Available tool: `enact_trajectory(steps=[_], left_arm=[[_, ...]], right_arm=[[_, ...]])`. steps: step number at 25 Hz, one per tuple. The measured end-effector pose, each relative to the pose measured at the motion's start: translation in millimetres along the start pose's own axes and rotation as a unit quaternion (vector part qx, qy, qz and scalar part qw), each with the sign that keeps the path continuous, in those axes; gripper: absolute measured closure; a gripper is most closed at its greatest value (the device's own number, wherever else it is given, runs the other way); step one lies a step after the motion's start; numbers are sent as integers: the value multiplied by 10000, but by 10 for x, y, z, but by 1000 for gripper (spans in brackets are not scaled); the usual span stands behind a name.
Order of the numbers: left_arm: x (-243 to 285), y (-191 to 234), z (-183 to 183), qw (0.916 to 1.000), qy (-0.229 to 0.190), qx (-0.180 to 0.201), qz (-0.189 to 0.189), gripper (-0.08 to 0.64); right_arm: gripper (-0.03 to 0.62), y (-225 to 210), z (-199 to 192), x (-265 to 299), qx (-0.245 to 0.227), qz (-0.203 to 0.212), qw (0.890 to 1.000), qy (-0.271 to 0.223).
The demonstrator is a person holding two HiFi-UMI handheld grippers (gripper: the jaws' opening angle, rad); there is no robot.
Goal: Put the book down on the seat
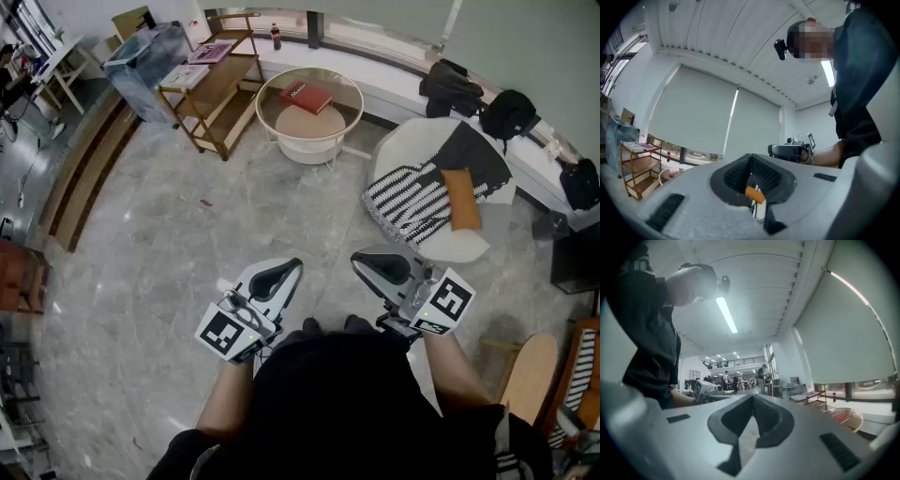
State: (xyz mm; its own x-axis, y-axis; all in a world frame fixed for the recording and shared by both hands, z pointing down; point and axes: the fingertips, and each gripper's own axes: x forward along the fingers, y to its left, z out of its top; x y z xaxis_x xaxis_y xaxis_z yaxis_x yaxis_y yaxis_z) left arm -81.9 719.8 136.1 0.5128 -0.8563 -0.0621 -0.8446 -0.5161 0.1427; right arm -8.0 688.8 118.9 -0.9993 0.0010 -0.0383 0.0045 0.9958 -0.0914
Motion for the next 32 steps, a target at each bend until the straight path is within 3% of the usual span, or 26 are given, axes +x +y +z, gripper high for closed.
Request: enact_trajectory(steps=[5, 17, 25, 32], left_arm=[[-212, 195, -102, 9997, 32, -213, 116, 535], [12, 336, -142, 9986, 82, -424, -297, 535], [439, 685, -240, 9977, 378, -495, -280, 535], [1024, 1124, -226, 9971, 637, -408, -87, 535]], right_arm=[[565, 84, -53, 224, -18, -28, 10000, 61], [563, -162, 5, 104, 17, -493, 9988, 21], [563, -778, -171, 63, 357, -806, 9960, 118], [563, -1502, -114, 199, 436, -376, 9983, -84]])
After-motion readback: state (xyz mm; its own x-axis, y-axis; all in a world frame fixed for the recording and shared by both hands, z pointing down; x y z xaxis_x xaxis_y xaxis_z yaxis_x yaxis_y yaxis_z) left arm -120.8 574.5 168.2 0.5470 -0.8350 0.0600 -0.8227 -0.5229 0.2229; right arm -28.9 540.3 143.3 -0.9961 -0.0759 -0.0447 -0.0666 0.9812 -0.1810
